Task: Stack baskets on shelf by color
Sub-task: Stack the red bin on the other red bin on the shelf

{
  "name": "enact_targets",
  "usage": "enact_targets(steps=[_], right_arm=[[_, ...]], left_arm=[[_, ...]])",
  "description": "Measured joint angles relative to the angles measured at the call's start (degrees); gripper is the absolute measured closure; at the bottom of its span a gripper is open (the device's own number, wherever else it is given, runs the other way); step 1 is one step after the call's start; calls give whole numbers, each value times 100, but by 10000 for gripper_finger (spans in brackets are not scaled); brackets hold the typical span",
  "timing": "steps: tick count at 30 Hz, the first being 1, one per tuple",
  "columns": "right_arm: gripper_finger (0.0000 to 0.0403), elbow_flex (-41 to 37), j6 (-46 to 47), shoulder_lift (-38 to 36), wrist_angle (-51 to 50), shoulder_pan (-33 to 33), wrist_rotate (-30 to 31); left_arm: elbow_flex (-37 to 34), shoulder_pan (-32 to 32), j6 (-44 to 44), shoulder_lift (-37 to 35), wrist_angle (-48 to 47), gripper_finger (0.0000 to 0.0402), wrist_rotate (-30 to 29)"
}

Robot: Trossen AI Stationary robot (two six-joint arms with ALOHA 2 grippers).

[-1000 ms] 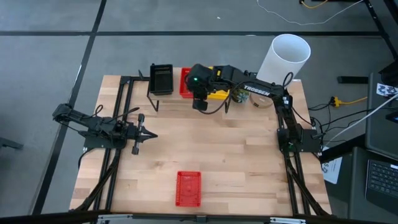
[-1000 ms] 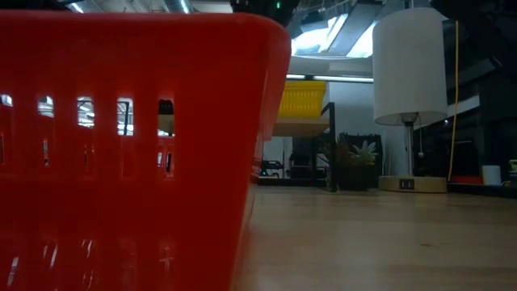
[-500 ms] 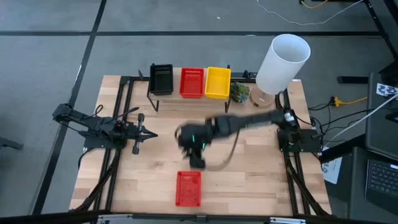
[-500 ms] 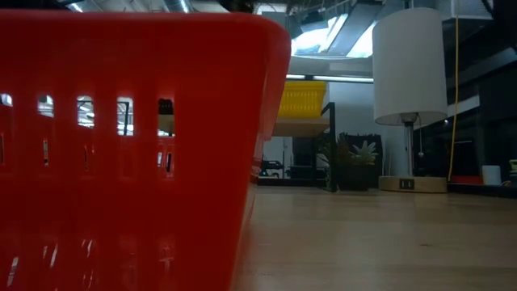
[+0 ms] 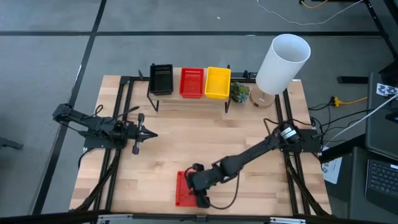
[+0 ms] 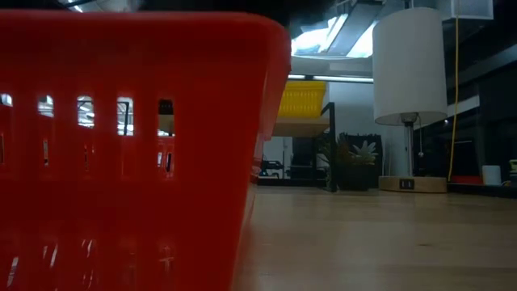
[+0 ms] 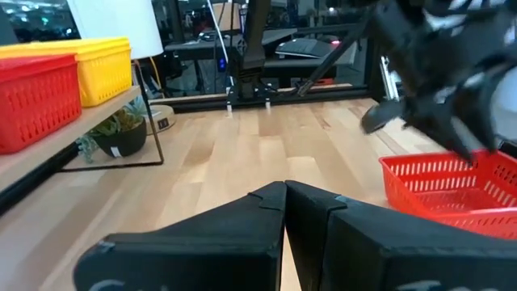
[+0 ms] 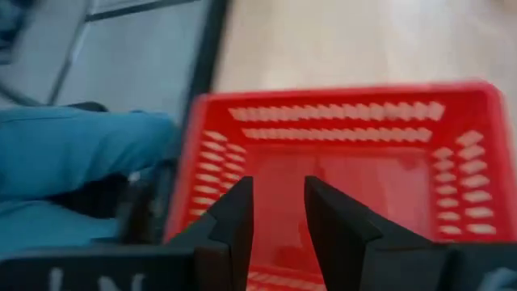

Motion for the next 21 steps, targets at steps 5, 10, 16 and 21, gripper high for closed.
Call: enact_targets(steps=[5, 10, 16, 21], right_arm=[[293, -21, 20, 187, -514, -247, 210], [293, -6, 142, 104, -1734, -598, 234], [293, 1, -750, -136, -2170, -1034, 870], [293, 1, -1637, -177, -2519, -1452, 1426]], left_arm=[[0, 0, -313, 0, 0, 399, -2], [0, 0, -361, 0, 2, 399, -2], [0, 0, -359, -2, 3, 399, -4], [0, 0, -359, 0, 4, 399, -7]])
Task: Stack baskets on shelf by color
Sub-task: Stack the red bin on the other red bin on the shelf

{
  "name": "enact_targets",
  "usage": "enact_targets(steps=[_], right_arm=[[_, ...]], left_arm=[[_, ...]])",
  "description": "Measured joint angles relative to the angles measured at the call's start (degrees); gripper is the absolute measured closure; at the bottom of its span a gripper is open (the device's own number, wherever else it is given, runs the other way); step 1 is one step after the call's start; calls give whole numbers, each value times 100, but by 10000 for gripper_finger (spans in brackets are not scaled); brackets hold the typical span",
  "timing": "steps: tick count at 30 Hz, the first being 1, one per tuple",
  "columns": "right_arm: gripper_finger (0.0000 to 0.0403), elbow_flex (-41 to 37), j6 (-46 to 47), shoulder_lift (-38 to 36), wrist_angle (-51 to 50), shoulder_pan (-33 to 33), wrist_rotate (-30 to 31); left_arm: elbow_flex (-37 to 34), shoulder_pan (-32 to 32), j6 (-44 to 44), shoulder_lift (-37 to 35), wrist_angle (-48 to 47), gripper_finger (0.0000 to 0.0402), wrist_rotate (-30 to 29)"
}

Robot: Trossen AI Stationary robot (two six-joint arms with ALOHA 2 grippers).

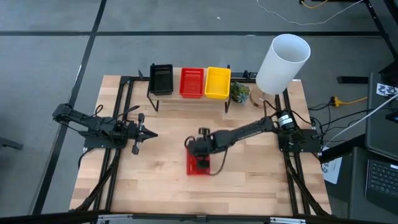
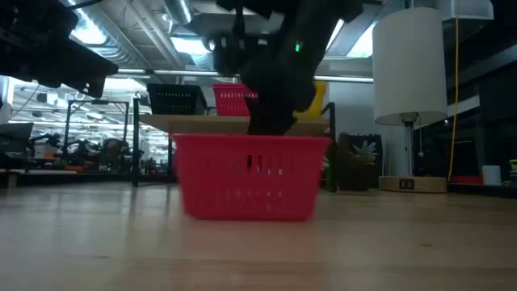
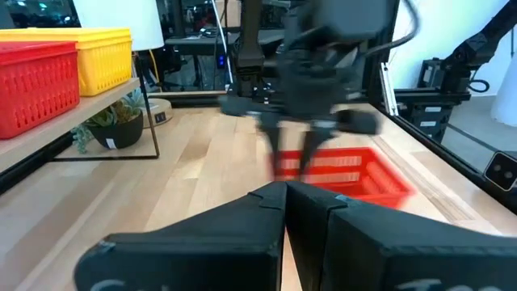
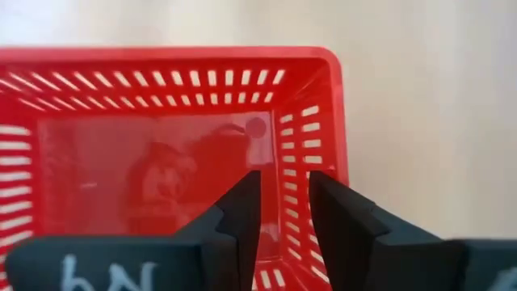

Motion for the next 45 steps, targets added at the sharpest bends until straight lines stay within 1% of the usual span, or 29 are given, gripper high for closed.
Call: enact_targets(steps=[2, 5, 9, 11, 14, 16, 17, 21, 24, 26, 32, 38, 40, 45], right_arm=[[293, 0, -17, 0, -233, -169, 217], [293, -4, -159, -87, -345, -340, 250], [293, -4, -407, -444, -342, -319, 214], [293, -4, -275, -664, -351, -255, -29], [293, 18, 275, -839, -176, -87, -564], [293, 6, 442, -787, -64, 137, -645], [293, -12, 440, -706, 9, 267, -620], [293, -42, 489, -520, 185, 705, -136], [293, -33, 620, -527, 206, 896, 316], [293, -37, 620, -522, 157, 971, 445], [293, -106, 916, -481, 91, 1024, 335], [293, -374, 1302, -476, 162, 1033, 323], [293, -403, 1351, -476, 229, 1045, 323], [293, -411, 1352, -476, 293, 1106, 321]], left_arm=[[0, -2, 2, -2, 0, 399, 0], [0, -2, 2, -1, 0, 399, -2], [0, 0, 8, -2, 0, 399, -2], [0, 0, 44, 0, 0, 399, -2], [-2, -2, 46, -2, 0, 399, -2], [-1, -1, 44, -1, 0, 399, -2], [-2, -1, 44, -2, 0, 399, -2], [-2, 0, 46, 0, 0, 399, -2], [0, -1, 45, 0, 1, 399, -3], [0, -1, 46, 0, 0, 399, -4], [-1, -2, 46, -2, 0, 399, -3], [0, -1, 166, -1, -3, 399, 47], [0, -10, 329, 36, -7, 399, 153], [0, -11, 348, 69, -13, 399, 181]])
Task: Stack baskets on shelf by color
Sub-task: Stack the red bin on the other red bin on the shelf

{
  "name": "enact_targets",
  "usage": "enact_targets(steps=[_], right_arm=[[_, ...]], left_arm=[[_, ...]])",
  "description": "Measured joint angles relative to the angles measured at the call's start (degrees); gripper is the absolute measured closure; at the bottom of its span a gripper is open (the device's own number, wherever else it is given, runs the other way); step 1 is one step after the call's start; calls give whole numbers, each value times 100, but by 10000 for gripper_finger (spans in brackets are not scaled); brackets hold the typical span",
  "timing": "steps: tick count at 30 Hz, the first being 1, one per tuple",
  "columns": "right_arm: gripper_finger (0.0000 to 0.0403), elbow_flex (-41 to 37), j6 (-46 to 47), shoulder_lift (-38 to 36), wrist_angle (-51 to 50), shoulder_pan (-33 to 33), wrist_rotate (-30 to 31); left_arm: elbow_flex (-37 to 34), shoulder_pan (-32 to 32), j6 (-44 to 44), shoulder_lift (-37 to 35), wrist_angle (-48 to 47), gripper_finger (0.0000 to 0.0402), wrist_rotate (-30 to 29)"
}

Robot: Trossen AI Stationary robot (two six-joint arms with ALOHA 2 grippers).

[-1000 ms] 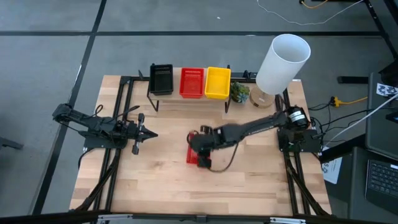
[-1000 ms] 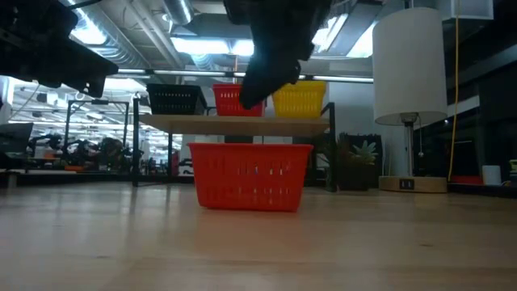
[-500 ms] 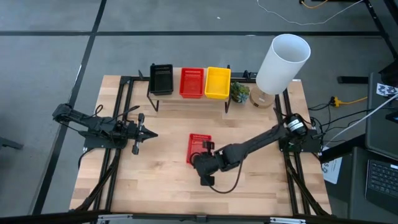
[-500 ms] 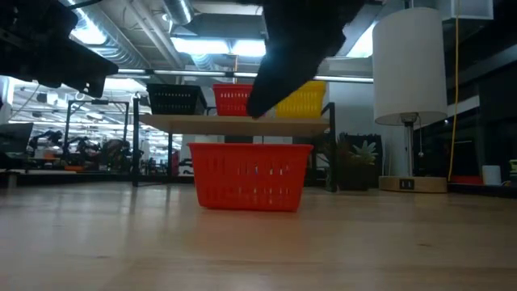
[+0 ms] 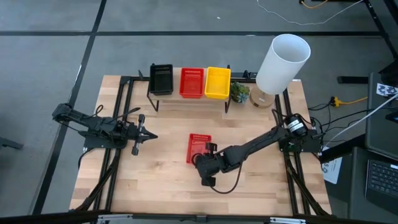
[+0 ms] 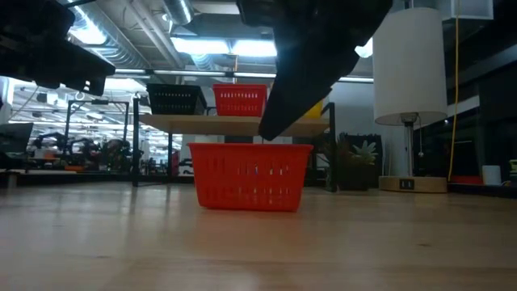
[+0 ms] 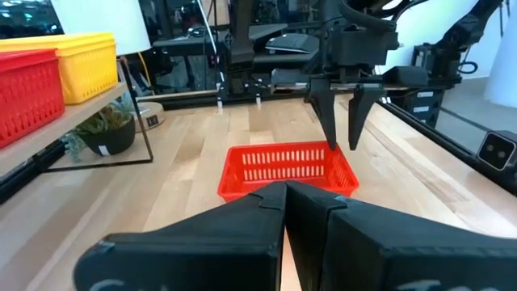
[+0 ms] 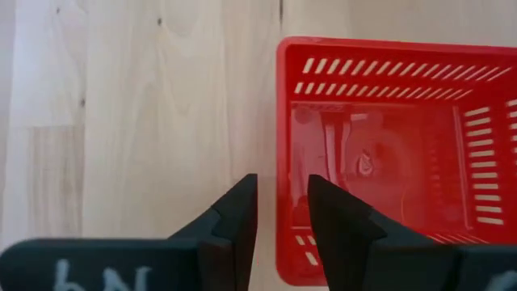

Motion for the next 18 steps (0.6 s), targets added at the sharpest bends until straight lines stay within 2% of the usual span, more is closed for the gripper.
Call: enact_targets(steps=[6, 18], right_arm=[[293, -25, -8, 0, 11, 24, -10], [293, -719, 105, 0, 624, -19, -274]], left_arm=[[0, 0, -2, 7, -3, 399, 2], [0, 0, -9, 8, -7, 399, 11]])
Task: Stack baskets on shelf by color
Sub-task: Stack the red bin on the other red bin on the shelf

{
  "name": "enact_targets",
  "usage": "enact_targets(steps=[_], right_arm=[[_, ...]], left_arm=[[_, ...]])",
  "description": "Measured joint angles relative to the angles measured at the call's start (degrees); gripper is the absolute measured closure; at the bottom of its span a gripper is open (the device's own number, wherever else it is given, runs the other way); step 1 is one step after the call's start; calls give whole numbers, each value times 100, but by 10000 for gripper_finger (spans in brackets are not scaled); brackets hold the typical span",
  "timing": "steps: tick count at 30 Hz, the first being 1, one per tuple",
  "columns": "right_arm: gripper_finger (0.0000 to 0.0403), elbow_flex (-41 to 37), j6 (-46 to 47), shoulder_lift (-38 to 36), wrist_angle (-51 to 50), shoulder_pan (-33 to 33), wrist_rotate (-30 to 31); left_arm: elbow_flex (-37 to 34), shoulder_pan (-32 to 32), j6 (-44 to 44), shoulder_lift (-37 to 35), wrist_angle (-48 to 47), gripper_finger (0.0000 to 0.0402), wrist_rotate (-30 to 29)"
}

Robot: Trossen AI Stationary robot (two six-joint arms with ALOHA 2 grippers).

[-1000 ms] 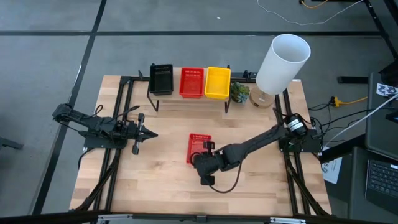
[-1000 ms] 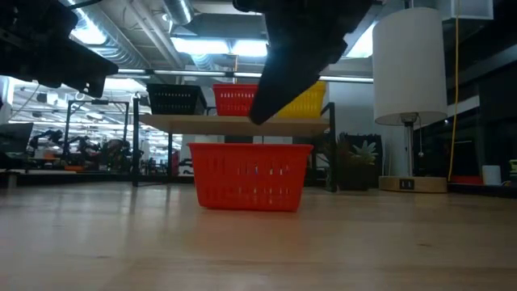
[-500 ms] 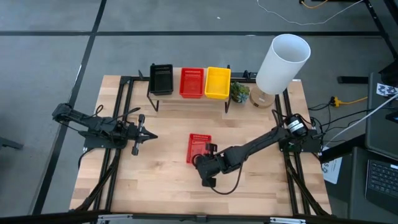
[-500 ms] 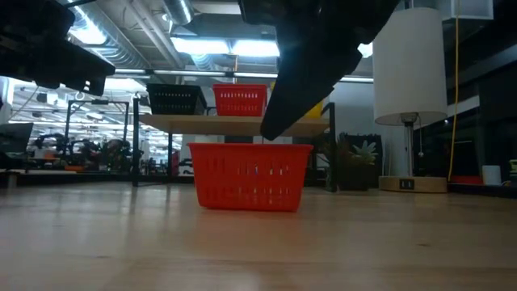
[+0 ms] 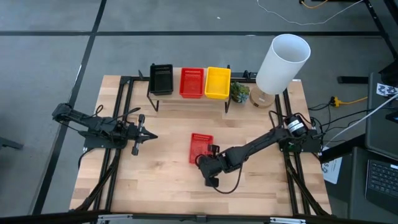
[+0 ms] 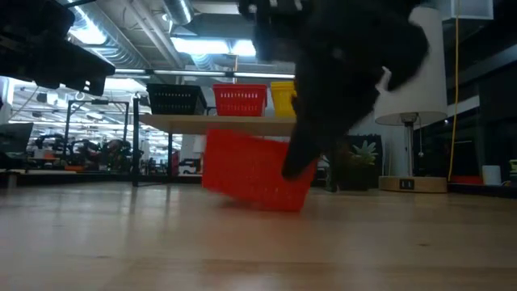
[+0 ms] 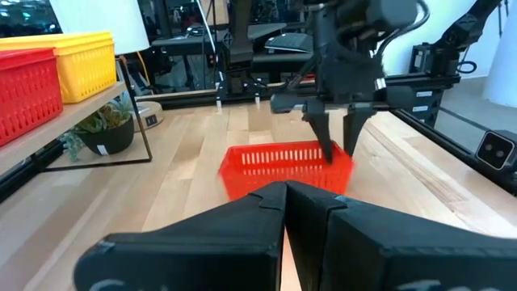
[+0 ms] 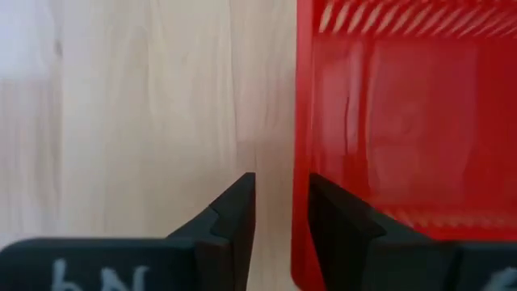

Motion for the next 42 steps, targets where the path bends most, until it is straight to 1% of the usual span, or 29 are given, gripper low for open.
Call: enact_targets(steps=[2, 5, 7, 10, 11, 14, 17, 19, 21, 25, 27, 31, 37, 39, 42], right_arm=[[293, -107, 12, 0, -64, -50, -190], [302, -119, 48, 4, -9, -98, -228], [326, -114, 39, 2, 64, -120, -227], [384, -108, -15, 2, 166, -117, -199], [391, -71, -76, 2, 156, -112, -173], [398, 201, -255, 2, 11, -55, -150], [400, 782, -570, 2, -495, 26, -137], [401, 1228, -865, 2, -969, 76, -51], [401, 1643, -1201, 2, -1363, 90, 203], [402, 2452, -1988, 2, -1979, -43, 814], [402, 2795, -2323, 2, -2102, -192, 943], [402, 3362, -2985, 1, -2132, -565, 970], [403, 3851, -3725, -2, -2163, -1210, 921], [403, 3938, -3906, -4, -2171, -1431, 896], [403, 4044, -4151, -4, -2191, -1785, 517]], left_arm=[[0, 0, -3, -1, -1, 399, 0], [0, 0, 2, 0, -2, 399, 0], [0, 0, 1, -2, -2, 399, 0], [0, 0, -72, -2, -2, 399, 2], [0, 0, -141, -2, -2, 399, 2], [0, 0, -163, -2, -2, 399, 2], [0, 0, -186, -2, -2, 399, 4], [0, 0, -746, -2, -2, 399, 8], [0, 2, -1210, -2, -1, 399, 4], [0, 0, -1342, -2, -2, 399, 4], [0, 0, -1342, -2, 0, 399, 4], [0, 1, -1343, -2, 0, 399, 4], [0, 0, -1323, -2, 1, 399, 4], [0, 1, -936, -2, 13, 399, -14], [0, 0, -454, -2, 9, 399, -17]])
